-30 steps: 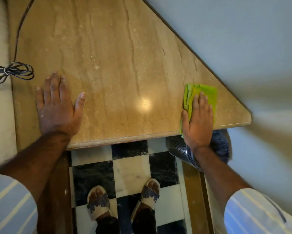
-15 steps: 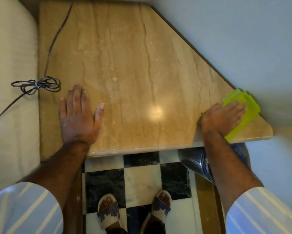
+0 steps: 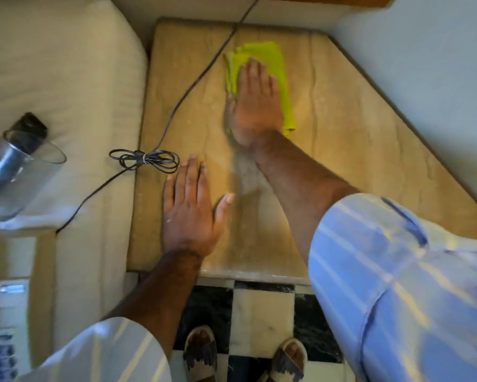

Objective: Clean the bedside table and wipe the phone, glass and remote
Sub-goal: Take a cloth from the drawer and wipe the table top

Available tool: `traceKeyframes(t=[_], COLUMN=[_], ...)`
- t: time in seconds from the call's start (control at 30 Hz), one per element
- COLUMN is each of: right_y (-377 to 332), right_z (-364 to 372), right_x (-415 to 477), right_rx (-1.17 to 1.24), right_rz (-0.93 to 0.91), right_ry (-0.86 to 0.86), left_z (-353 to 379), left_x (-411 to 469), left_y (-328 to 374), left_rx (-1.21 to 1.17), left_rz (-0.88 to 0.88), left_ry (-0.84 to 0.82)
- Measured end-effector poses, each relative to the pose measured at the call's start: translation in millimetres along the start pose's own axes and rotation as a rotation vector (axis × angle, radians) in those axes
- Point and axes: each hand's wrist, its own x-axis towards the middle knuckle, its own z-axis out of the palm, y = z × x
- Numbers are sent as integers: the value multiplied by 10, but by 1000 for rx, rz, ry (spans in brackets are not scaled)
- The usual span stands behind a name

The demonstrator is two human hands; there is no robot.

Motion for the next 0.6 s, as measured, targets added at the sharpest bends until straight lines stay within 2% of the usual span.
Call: traceKeyframes(t=[0.13,0.23,0.33,0.5,0.6], right_y=[-437,-226,153,1236,1509], right_z=[90,107,32,-122,-104], right_x=[-181,-272,-267,-472,-919], right_rx=[-79,-118,-83,-40,-36], right_rz=[-426,-536,-444,-41,178], right_ry=[-109,-75,-28,93,127], left_z=[-6,-17,-17,6,23], left_x=[-13,-7,0,-13,-7], left_y=[-5,21,4,20,6], left_rx=[10,1,4,-3,-5], left_rz=[-2,-10,-18,-14,-23], left_ry=[-2,6,1,-17,-24])
